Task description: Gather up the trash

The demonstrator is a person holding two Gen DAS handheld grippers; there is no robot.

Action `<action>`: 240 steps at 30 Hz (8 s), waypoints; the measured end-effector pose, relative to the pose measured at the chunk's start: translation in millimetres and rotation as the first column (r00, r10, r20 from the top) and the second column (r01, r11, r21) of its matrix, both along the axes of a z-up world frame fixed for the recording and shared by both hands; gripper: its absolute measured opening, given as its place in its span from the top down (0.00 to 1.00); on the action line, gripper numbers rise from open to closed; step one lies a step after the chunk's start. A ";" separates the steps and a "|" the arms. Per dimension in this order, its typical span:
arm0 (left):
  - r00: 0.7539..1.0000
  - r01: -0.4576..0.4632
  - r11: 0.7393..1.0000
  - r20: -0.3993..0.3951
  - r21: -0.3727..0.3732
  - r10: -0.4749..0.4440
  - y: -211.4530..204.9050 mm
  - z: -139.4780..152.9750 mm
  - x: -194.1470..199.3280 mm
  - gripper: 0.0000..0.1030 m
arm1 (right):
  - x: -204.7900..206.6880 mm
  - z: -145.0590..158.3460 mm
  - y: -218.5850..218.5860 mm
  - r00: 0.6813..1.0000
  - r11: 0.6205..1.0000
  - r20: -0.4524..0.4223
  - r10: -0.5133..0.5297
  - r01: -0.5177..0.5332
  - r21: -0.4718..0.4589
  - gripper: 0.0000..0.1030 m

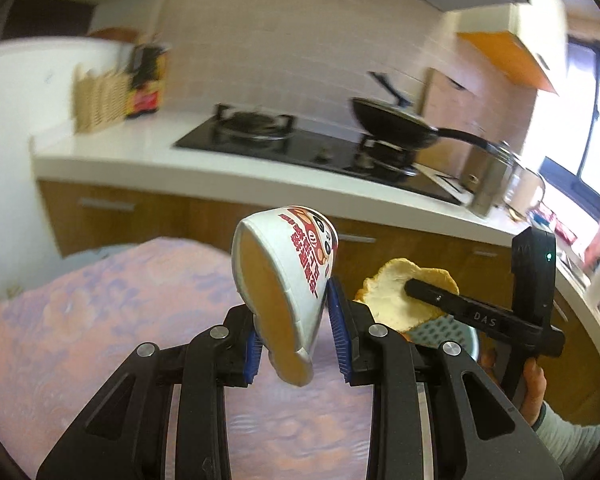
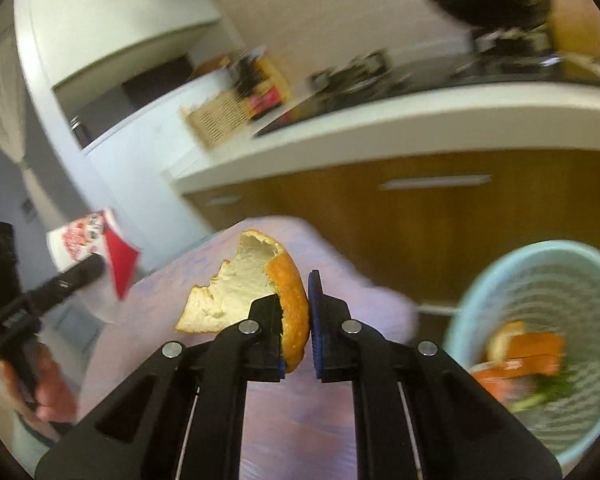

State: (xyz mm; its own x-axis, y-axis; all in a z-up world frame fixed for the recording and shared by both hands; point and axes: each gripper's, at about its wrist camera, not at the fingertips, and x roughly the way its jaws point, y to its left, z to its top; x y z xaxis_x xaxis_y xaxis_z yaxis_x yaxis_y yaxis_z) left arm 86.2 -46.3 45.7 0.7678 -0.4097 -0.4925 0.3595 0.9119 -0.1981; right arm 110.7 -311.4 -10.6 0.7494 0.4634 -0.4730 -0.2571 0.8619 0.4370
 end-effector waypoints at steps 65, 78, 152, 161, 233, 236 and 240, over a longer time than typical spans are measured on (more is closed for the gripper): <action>0.981 0.082 0.994 0.169 0.078 -0.094 -68.8 -23.9 -10.5 0.22 | -93.6 27.9 -20.3 0.879 0.810 0.186 -0.439 0.477 -0.342 0.24; 0.978 0.032 0.993 0.203 0.114 -0.054 -63.1 -28.1 -16.2 0.20 | -93.7 22.1 -11.6 0.857 0.790 0.188 -0.479 0.514 -0.334 0.24; 0.973 -0.020 0.993 0.231 0.117 -0.008 -61.2 -26.6 -27.3 0.14 | -101.7 23.2 -4.6 0.845 0.775 0.209 -0.492 0.534 -0.337 0.19; 0.974 -0.021 0.992 0.226 0.121 -0.007 -58.7 -29.3 -23.7 0.14 | -102.1 25.5 -5.5 0.836 0.766 0.214 -0.505 0.548 -0.336 0.19; 0.967 -0.048 0.988 0.253 0.145 0.010 -55.7 -22.2 -27.8 0.09 | -101.3 20.6 -5.4 0.834 0.765 0.211 -0.509 0.551 -0.332 0.19; 0.962 -0.067 0.982 0.272 0.176 0.017 -61.3 -23.3 -30.2 0.10 | -101.6 20.8 -5.1 0.833 0.765 0.211 -0.511 0.553 -0.332 0.19; 0.976 -0.022 0.987 0.218 0.157 -0.013 -60.1 -24.6 -23.1 0.09 | -102.1 20.9 -5.4 0.833 0.765 0.212 -0.511 0.553 -0.330 0.19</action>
